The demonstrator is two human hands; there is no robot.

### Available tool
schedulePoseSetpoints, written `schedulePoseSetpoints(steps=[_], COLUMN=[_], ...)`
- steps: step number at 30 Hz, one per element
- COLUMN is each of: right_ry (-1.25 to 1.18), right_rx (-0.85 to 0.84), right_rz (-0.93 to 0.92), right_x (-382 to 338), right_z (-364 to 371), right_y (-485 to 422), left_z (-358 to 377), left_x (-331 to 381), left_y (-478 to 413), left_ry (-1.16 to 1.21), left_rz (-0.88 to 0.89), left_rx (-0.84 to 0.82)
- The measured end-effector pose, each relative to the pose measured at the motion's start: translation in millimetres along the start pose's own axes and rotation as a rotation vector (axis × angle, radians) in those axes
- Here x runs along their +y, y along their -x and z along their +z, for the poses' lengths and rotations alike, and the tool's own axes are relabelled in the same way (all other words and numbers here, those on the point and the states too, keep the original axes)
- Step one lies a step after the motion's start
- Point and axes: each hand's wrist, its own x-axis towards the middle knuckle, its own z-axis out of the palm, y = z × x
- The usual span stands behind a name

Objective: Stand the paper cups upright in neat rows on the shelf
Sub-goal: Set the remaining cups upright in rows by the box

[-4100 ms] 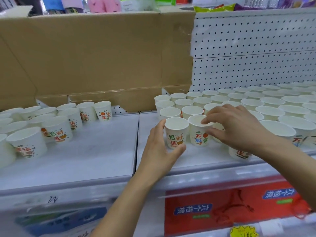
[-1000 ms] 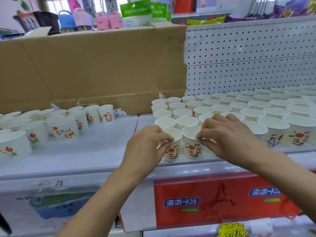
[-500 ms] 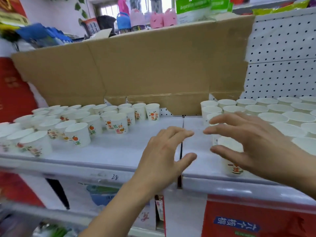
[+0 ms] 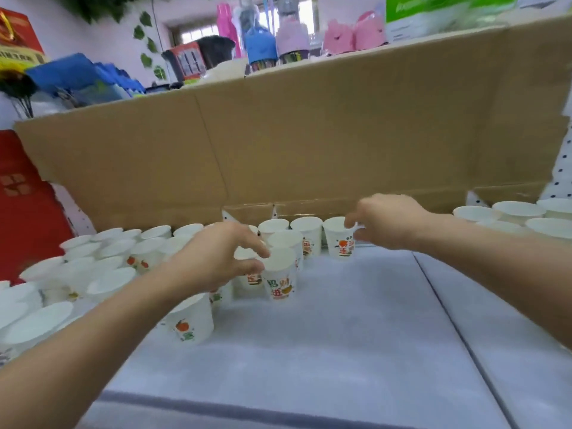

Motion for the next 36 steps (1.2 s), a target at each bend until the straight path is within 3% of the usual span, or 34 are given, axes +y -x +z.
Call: schedulePoseSetpoints(steps=[4, 12, 16, 20, 25, 36], right_ry=[0.054, 0.094, 0.121, 0.120, 0.230, 0.205], right_rx=[-0.049, 0.040, 0.014, 0.008, -0.078, -0.050], right_rz=[0.052, -0.059, -0.112, 0.021, 0.040, -0.012], right_x=[-2.2, 7.8, 18.9, 66.0, 102.1, 138.4], right_z=[21.5, 35.8, 29.3, -0.7, -3.7, 31.7], right_y=[-27.4, -34.8, -30.1, -5.3, 15.9, 11.3], left_z=[15.0, 27.2, 25.5, 33.1, 68.7, 108.9], left_x=[-6.1, -4.4, 19.1, 65.1, 117.8, 125.2], left_y=[-19.6, -31.2, -44.9, -83.0, -148.8, -189.6], left_ry=[-0.145, -0.169, -0.077, 0.029, -0.079, -0.119], left_rz=[0.100, 0.231, 0.274, 0.353, 0.347, 0.350], left_rx=[-0.054, -0.084, -0.067, 0.060, 0.071, 0.096])
